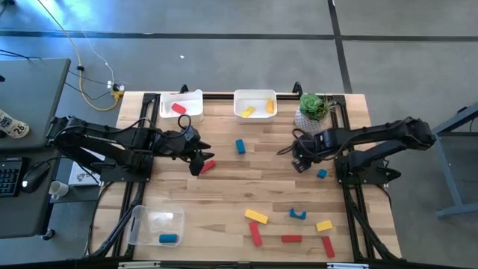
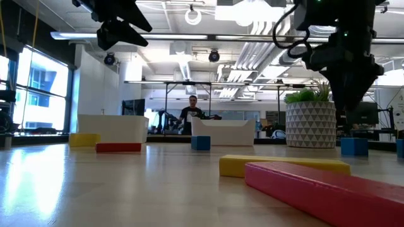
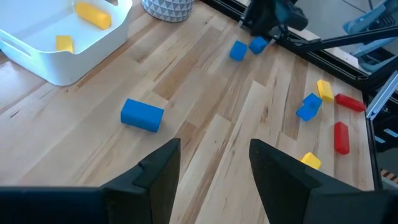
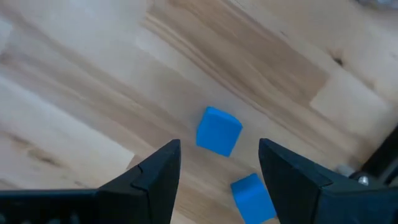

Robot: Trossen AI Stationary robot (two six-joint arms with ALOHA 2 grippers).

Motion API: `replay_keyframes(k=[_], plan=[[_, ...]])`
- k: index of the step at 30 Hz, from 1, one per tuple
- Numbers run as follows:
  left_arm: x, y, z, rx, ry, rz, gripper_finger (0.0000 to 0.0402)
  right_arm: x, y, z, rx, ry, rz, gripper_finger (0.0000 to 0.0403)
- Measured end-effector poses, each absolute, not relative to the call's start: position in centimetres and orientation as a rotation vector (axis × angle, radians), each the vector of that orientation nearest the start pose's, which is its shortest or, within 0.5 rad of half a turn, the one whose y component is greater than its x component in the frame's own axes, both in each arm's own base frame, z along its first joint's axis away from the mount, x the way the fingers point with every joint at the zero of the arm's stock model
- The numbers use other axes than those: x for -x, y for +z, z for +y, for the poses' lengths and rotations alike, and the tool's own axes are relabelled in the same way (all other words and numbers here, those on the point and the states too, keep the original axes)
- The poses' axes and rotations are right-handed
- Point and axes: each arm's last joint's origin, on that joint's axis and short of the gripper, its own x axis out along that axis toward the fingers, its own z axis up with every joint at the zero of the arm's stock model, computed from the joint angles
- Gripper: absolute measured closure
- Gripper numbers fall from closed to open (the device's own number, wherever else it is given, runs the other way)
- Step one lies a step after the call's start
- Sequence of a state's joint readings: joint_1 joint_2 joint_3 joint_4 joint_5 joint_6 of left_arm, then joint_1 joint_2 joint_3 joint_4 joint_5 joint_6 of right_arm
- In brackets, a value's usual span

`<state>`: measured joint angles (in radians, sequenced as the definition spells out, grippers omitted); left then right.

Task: Sort & place blocks by color
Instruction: Put the blue block into the transparent bin

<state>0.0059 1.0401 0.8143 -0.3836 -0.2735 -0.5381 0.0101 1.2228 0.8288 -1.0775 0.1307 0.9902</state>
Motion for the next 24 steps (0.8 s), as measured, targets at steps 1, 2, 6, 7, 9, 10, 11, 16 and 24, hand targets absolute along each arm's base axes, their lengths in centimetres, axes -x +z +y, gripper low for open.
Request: replay_keyframes(k=[1, 2, 6, 7, 9, 10, 11, 16, 24], plan=[[-21.7, 28.0, 0.9, 0.436, 0.425, 0.516, 0.0220, -18.8, 21.5, -0.2, -0.719, -0.828, 1.276, 0.0199], [-21.7, 28.0, 0.9, 0.435, 0.425, 0.517, 0.0220, -18.7, 21.3, -0.2, -0.743, -0.854, 1.272, 0.0199], [-21.7, 28.0, 0.9, 0.414, 0.419, 0.521, 0.0220, -18.3, 20.4, -0.2, -0.825, -0.935, 1.259, 0.0199], [-21.7, 28.0, 0.9, 0.411, 0.418, 0.522, 0.0220, -18.2, 20.2, -0.2, -0.840, -0.946, 1.253, 0.0199], [-21.7, 28.0, 0.9, 0.405, 0.416, 0.523, 0.0220, -18.2, 19.6, -0.2, -0.872, -0.947, 1.250, 0.0199], [-21.7, 28.0, 0.9, 0.401, 0.415, 0.523, 0.0220, -18.2, 19.3, -0.2, -0.882, -0.944, 1.246, 0.0199], [-21.7, 28.0, 0.9, 0.399, 0.415, 0.524, 0.0220, -18.2, 19.1, -0.2, -0.888, -0.940, 1.240, 0.0199], [-21.7, 28.0, 0.9, 0.394, 0.413, 0.525, 0.0220, -18.5, 18.6, -0.3, -0.911, -0.911, 1.194, 0.0199], [-21.7, 28.0, 0.9, 0.394, 0.413, 0.525, 0.0220, -18.6, 18.6, -0.3, -0.928, -0.942, 1.166, 0.0199]])
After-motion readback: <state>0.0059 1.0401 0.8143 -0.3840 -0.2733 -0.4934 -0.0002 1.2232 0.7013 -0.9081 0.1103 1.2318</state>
